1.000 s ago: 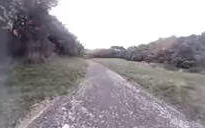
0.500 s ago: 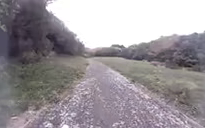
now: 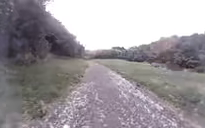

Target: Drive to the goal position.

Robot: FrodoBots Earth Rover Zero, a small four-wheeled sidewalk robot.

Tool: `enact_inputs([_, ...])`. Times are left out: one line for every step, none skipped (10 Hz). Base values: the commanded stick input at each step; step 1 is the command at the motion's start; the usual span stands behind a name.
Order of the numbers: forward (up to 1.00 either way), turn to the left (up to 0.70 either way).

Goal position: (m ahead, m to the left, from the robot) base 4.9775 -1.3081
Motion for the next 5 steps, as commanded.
enact_inputs([0.85, 0.00])
enact_inputs([0.85, 0.00])
enact_inputs([0.85, 0.00])
enact_inputs([0.85, 0.00])
enact_inputs([0.85, 0.00])
